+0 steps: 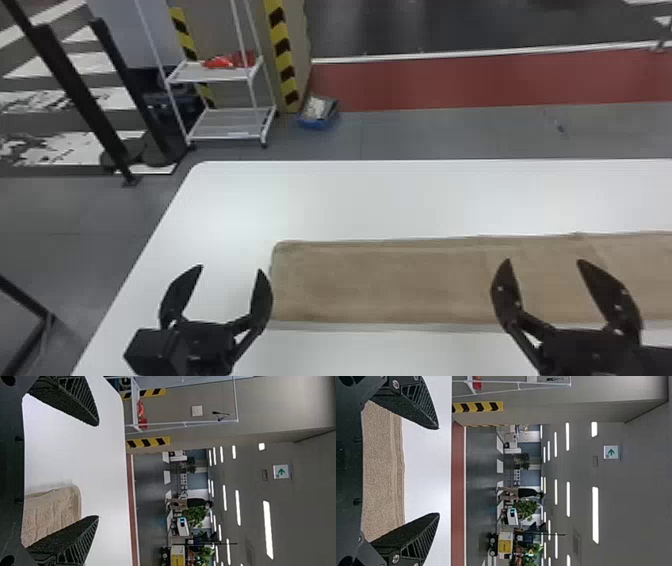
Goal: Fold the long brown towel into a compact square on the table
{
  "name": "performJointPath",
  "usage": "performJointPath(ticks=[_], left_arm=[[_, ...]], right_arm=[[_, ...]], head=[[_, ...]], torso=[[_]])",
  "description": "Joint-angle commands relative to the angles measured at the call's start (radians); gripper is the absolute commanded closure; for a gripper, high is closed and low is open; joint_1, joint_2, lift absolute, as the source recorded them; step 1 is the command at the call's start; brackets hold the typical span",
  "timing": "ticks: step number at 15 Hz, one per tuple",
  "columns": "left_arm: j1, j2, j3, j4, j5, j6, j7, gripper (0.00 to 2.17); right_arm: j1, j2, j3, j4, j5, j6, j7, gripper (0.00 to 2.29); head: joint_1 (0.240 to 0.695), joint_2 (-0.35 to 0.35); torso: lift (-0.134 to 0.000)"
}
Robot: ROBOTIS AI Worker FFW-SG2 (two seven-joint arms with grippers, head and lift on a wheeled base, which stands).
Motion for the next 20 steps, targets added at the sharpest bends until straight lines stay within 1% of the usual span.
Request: performJointPath(ticks=[1, 17, 20], left_arm=[[0.000, -0.004, -0.002, 0.000, -0.002, 0.000, 0.003, 0.04], [0.000, -0.004, -0.002, 0.002, -0.003, 0.003, 0.004, 0.04], [0.000, -0.004, -0.003, -0.006, -0.006, 0.009, 0.009, 0.04]], right_arm=[[-0.002, 0.001, 0.001, 0.003, 0.000, 0.000, 0.000, 0.11], [-0.005, 0.001, -0.001, 0.006, -0.008, 0.000, 0.000, 0.11], [-0.007, 0.001, -0.002, 0.007, -0.031, -0.003, 0.000, 0.11]], head=[[0.695, 0.153], [0.695, 0.152], [0.695, 0.151]], torso=[[-0.112], [-0.112], [-0.112]])
